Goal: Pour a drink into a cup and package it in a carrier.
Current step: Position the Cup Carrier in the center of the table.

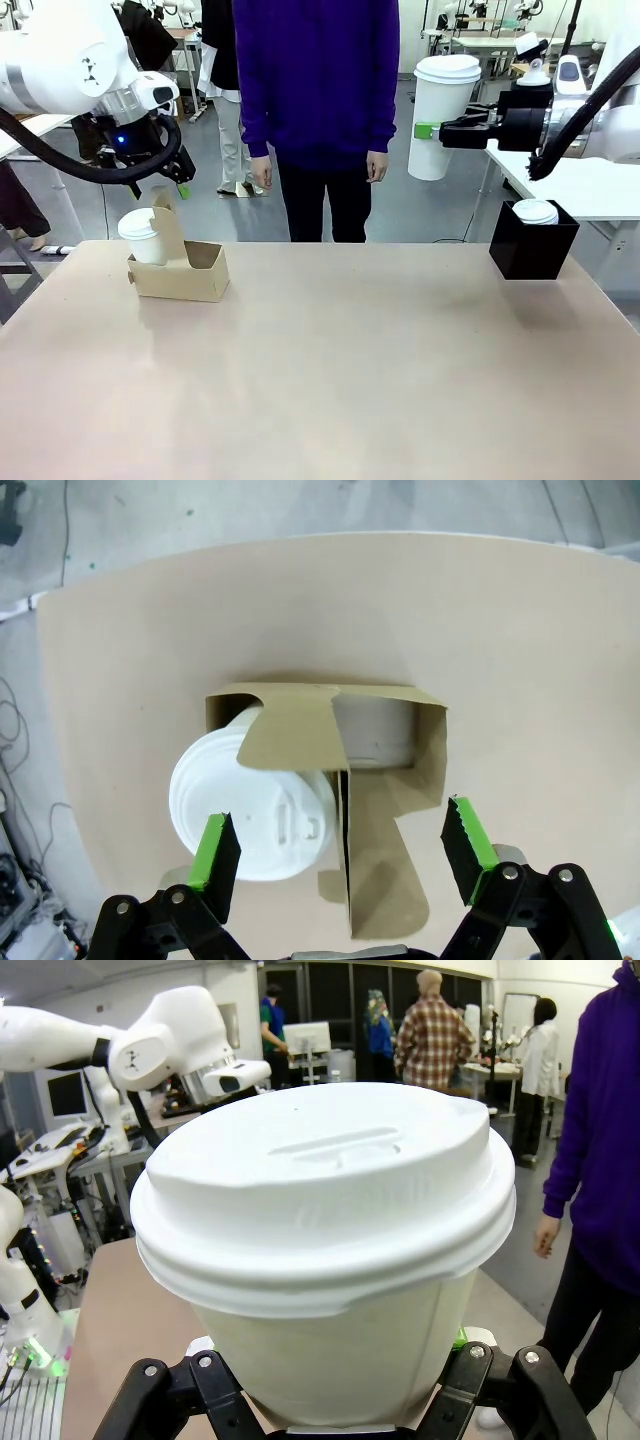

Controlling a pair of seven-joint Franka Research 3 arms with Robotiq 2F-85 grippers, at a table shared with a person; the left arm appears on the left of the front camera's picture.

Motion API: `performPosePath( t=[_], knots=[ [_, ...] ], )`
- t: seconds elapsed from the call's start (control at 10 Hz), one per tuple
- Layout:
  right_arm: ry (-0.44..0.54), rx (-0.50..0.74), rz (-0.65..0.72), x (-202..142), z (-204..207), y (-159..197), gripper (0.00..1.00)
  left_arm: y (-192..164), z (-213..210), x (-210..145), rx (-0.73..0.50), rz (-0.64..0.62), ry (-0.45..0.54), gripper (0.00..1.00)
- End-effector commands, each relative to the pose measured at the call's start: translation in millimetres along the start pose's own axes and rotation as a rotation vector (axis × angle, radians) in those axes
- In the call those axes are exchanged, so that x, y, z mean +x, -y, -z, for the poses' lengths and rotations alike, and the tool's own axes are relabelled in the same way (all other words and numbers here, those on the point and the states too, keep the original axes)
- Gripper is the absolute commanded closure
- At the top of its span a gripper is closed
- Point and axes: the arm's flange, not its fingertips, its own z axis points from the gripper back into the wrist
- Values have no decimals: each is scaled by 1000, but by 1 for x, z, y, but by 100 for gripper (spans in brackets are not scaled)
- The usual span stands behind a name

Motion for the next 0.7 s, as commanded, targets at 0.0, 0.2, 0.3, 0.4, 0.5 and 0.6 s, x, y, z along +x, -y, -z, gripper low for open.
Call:
performPosePath(
  t=[0.0,0.2,0.3,0.4,0.5,0.6],
  knots=[
    [9,8,-18,3,1,-1,19,6,-5,7,39,-29,-12,60],
    [9,8,-18,3,1,-1,19,4,-7,5,22,-21,-22,100],
    [9,8,-18,3,1,-1,19,5,-7,5,31,-23,-43,64],
    [9,8,-18,3,1,-1,19,6,-7,4,33,-24,-44,100],
    [9,8,-18,3,1,-1,19,6,-8,4,33,-26,-45,100],
    [9,8,-18,3,1,-1,19,7,-7,5,34,-30,-50,100]
  ],
)
